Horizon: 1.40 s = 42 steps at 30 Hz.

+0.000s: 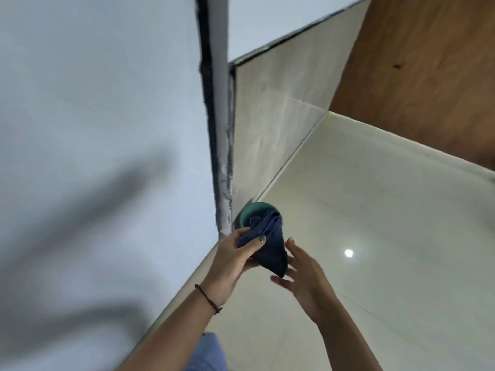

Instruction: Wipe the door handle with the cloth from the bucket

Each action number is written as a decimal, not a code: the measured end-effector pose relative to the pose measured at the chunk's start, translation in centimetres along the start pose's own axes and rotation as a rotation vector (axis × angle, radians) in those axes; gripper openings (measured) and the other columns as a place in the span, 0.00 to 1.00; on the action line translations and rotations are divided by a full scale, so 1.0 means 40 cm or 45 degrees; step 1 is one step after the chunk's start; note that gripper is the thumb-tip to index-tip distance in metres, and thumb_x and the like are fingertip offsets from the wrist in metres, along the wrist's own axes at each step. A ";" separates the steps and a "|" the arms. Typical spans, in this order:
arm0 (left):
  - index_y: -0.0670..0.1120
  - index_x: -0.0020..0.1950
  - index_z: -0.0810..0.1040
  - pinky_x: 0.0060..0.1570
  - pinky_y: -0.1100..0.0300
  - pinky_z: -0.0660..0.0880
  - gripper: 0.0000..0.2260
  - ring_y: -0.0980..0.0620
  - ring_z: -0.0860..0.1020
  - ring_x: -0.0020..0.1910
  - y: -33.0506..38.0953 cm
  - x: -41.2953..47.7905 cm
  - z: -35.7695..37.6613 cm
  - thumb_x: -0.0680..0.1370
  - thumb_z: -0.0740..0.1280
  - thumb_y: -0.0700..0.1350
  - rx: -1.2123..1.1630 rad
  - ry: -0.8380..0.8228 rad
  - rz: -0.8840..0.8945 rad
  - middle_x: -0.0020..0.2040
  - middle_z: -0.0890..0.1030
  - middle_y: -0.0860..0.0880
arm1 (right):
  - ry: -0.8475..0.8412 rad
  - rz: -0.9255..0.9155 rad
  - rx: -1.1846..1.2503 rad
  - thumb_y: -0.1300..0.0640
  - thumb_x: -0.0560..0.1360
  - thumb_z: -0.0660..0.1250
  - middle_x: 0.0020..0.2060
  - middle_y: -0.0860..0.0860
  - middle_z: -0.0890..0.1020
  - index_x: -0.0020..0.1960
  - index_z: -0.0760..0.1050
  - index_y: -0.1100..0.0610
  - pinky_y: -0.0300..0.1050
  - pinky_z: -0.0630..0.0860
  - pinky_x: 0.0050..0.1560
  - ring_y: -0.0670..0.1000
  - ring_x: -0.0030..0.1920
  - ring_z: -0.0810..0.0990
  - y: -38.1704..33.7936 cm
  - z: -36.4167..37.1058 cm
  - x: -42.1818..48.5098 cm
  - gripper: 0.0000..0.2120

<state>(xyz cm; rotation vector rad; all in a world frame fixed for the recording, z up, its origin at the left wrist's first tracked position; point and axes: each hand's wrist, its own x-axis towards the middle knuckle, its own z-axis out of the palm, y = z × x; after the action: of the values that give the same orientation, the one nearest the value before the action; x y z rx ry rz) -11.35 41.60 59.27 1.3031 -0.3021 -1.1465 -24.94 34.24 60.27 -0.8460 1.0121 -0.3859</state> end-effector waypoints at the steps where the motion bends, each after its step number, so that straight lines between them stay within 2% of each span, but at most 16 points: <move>1: 0.41 0.60 0.77 0.48 0.52 0.81 0.14 0.45 0.82 0.53 0.000 0.043 0.022 0.75 0.69 0.37 0.003 -0.051 -0.015 0.54 0.83 0.42 | -0.045 0.110 0.105 0.46 0.75 0.64 0.57 0.57 0.83 0.62 0.75 0.54 0.58 0.76 0.58 0.59 0.58 0.81 -0.016 -0.028 0.038 0.19; 3: 0.42 0.60 0.77 0.46 0.54 0.82 0.13 0.47 0.83 0.52 0.000 0.135 0.058 0.75 0.67 0.35 0.005 -0.113 -0.042 0.53 0.83 0.43 | -0.086 0.184 0.261 0.46 0.72 0.66 0.58 0.58 0.83 0.62 0.75 0.55 0.58 0.75 0.61 0.60 0.60 0.80 -0.048 -0.072 0.124 0.22; 5: 0.43 0.59 0.76 0.45 0.56 0.82 0.14 0.50 0.83 0.49 -0.011 0.230 0.074 0.75 0.67 0.33 0.008 -0.107 -0.063 0.52 0.83 0.44 | -0.019 0.128 0.316 0.52 0.75 0.66 0.56 0.57 0.84 0.63 0.75 0.59 0.55 0.79 0.56 0.58 0.56 0.82 -0.076 -0.105 0.218 0.19; 7: 0.43 0.60 0.75 0.44 0.55 0.82 0.16 0.49 0.84 0.48 -0.046 0.353 0.081 0.74 0.69 0.33 -0.003 -0.050 -0.120 0.53 0.83 0.43 | 0.125 0.057 0.233 0.59 0.75 0.67 0.51 0.56 0.86 0.61 0.77 0.59 0.52 0.82 0.51 0.55 0.50 0.84 -0.100 -0.134 0.332 0.14; 10: 0.44 0.59 0.74 0.44 0.50 0.81 0.29 0.44 0.83 0.50 -0.106 0.536 0.085 0.61 0.80 0.41 -0.048 0.072 -0.253 0.56 0.81 0.38 | 0.284 0.089 0.046 0.63 0.74 0.69 0.48 0.57 0.86 0.54 0.80 0.57 0.56 0.81 0.52 0.56 0.49 0.84 -0.130 -0.161 0.503 0.09; 13: 0.48 0.56 0.75 0.50 0.47 0.79 0.32 0.41 0.82 0.52 -0.177 0.711 0.088 0.54 0.79 0.48 0.002 0.238 -0.339 0.55 0.81 0.38 | 0.383 0.209 -0.116 0.66 0.71 0.71 0.46 0.60 0.85 0.51 0.80 0.62 0.59 0.81 0.52 0.58 0.45 0.83 -0.152 -0.195 0.683 0.08; 15: 0.49 0.55 0.75 0.50 0.49 0.79 0.29 0.43 0.82 0.52 -0.210 0.803 0.094 0.57 0.78 0.48 0.090 0.339 -0.354 0.53 0.82 0.40 | 0.397 0.256 -0.230 0.68 0.70 0.71 0.44 0.61 0.84 0.50 0.79 0.64 0.59 0.81 0.51 0.58 0.42 0.83 -0.156 -0.219 0.799 0.09; 19: 0.48 0.53 0.75 0.49 0.54 0.78 0.18 0.48 0.82 0.50 -0.300 1.013 0.081 0.68 0.75 0.35 0.236 0.442 -0.394 0.51 0.83 0.43 | 0.389 0.320 -0.441 0.68 0.70 0.70 0.42 0.57 0.84 0.50 0.79 0.63 0.52 0.81 0.45 0.55 0.40 0.81 -0.123 -0.262 1.067 0.09; 21: 0.47 0.53 0.76 0.48 0.53 0.78 0.18 0.48 0.82 0.48 -0.355 1.118 0.063 0.65 0.75 0.40 0.274 0.473 -0.439 0.49 0.83 0.44 | 0.352 0.325 -0.551 0.67 0.71 0.69 0.41 0.55 0.83 0.48 0.79 0.59 0.50 0.79 0.45 0.55 0.41 0.81 -0.092 -0.280 1.201 0.07; 22: 0.45 0.54 0.77 0.47 0.54 0.78 0.19 0.48 0.82 0.47 -0.396 1.178 0.048 0.64 0.74 0.41 0.281 0.500 -0.470 0.48 0.83 0.44 | 0.308 0.336 -0.589 0.67 0.72 0.68 0.40 0.53 0.83 0.47 0.78 0.57 0.50 0.78 0.45 0.55 0.42 0.80 -0.064 -0.293 1.278 0.07; 25: 0.37 0.55 0.77 0.40 0.62 0.75 0.15 0.49 0.79 0.43 -0.533 1.361 -0.011 0.69 0.70 0.32 0.305 0.543 -0.567 0.46 0.82 0.41 | 0.185 0.396 -0.669 0.68 0.74 0.63 0.41 0.52 0.82 0.48 0.77 0.55 0.48 0.76 0.44 0.53 0.43 0.79 0.037 -0.333 1.503 0.11; 28: 0.46 0.47 0.78 0.48 0.54 0.74 0.12 0.45 0.79 0.46 -0.705 1.543 -0.072 0.68 0.68 0.33 0.316 0.542 -0.622 0.47 0.82 0.41 | 0.109 0.447 -0.730 0.70 0.73 0.59 0.46 0.54 0.81 0.54 0.75 0.56 0.49 0.76 0.48 0.56 0.48 0.80 0.190 -0.380 1.727 0.15; 30: 0.48 0.44 0.77 0.50 0.51 0.73 0.15 0.44 0.78 0.46 -0.818 1.648 -0.117 0.72 0.64 0.27 0.320 0.576 -0.678 0.47 0.81 0.40 | 0.102 0.485 -0.752 0.71 0.71 0.58 0.48 0.54 0.81 0.54 0.74 0.55 0.53 0.77 0.53 0.58 0.51 0.80 0.289 -0.408 1.851 0.18; 34: 0.38 0.55 0.77 0.46 0.53 0.72 0.15 0.44 0.77 0.46 -1.069 1.812 -0.213 0.73 0.60 0.25 0.310 0.710 -0.770 0.46 0.80 0.40 | 0.146 0.548 -0.810 0.73 0.71 0.56 0.50 0.55 0.80 0.62 0.73 0.59 0.47 0.77 0.51 0.55 0.50 0.79 0.492 -0.453 2.061 0.23; 37: 0.37 0.59 0.76 0.45 0.54 0.71 0.17 0.45 0.76 0.45 -1.197 1.888 -0.264 0.74 0.58 0.26 0.292 0.812 -0.818 0.46 0.78 0.41 | 0.185 0.611 -0.771 0.70 0.73 0.57 0.58 0.58 0.80 0.67 0.71 0.56 0.53 0.76 0.61 0.58 0.58 0.78 0.609 -0.460 2.168 0.24; 42: 0.38 0.71 0.67 0.56 0.58 0.71 0.22 0.46 0.75 0.58 -1.275 1.955 -0.289 0.77 0.59 0.29 0.265 0.891 -0.801 0.60 0.76 0.42 | 0.170 0.598 -0.842 0.67 0.75 0.57 0.66 0.61 0.75 0.72 0.65 0.57 0.54 0.68 0.70 0.61 0.67 0.72 0.696 -0.455 2.256 0.25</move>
<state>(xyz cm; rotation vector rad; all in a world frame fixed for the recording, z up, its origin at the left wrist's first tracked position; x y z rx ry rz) 8.38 -5.41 -19.80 1.9687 0.5546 -1.0936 2.00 -13.89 -18.51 -1.1349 1.4523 0.3211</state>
